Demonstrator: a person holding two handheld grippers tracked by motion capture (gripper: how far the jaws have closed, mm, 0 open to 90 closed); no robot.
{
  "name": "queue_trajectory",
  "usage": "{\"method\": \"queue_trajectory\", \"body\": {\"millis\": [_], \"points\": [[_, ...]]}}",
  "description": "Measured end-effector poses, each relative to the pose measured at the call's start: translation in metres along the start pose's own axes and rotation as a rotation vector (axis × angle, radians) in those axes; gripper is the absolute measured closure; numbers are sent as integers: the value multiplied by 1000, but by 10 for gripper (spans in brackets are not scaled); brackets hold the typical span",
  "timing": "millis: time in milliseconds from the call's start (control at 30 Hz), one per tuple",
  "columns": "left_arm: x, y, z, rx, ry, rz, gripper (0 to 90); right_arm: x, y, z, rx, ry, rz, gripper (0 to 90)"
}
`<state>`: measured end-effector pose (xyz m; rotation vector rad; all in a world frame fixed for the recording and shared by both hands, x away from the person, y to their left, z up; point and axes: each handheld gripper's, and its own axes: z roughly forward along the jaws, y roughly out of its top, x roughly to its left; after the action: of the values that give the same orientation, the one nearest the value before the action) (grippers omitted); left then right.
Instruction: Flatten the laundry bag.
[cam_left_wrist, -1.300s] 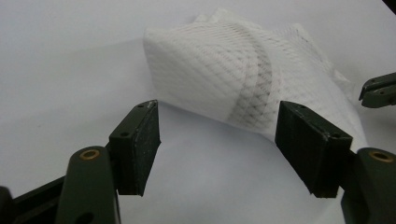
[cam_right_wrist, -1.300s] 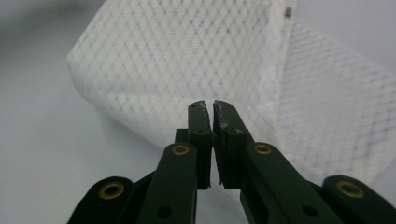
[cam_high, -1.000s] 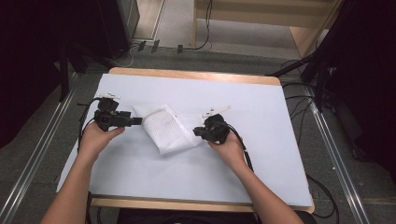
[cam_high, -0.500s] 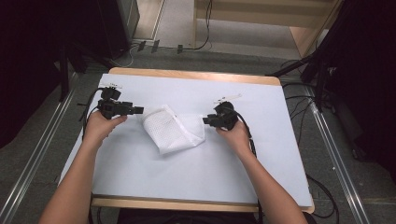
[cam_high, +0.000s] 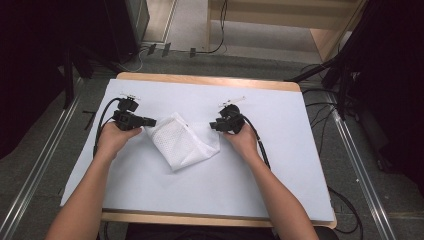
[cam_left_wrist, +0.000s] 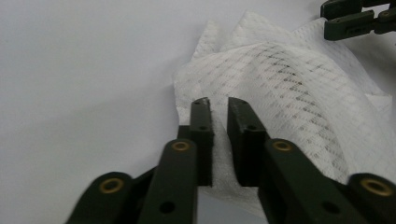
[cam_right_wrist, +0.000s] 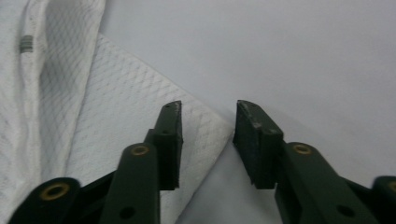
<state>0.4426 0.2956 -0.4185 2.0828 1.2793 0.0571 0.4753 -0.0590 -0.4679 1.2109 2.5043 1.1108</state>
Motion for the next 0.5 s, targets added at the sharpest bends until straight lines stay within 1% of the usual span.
{"method": "queue_trajectory", "body": {"millis": [33, 67, 167, 200, 233, 267, 367, 433, 467, 500], "points": [[-1, 0, -1, 0, -12, 1, 861, 1, 0, 1, -2, 1, -8, 666], [-1, -1, -2, -1, -16, -2, 881, 3, -1, 0, 4, -16, -19, 699], [-3, -2, -2, 4, -16, 0, 897, 8, 0, 0, 14, -53, -50, 810], [-2, -3, -3, 5, -23, -4, 898, 9, 0, 0, 20, -57, -54, 848], [-2, -3, -3, 0, -27, -8, 898, 8, 0, 0, 22, -42, -51, 885], [-2, -3, -4, -2, -31, -11, 900, 8, 0, 0, 24, -35, -37, 893], [-2, -4, -7, -17, -29, -8, 900, 5, -1, -2, 31, -17, -26, 900], [-3, -4, -9, -34, -37, -10, 900, 3, -1, -5, 30, -15, -13, 900], [-3, -4, -9, -34, -37, -10, 900, 1, -1, -7, 27, -18, -8, 900], [-4, -4, -11, -42, -35, -1, 900, -1, -1, -11, 25, -25, -6, 900]]}}
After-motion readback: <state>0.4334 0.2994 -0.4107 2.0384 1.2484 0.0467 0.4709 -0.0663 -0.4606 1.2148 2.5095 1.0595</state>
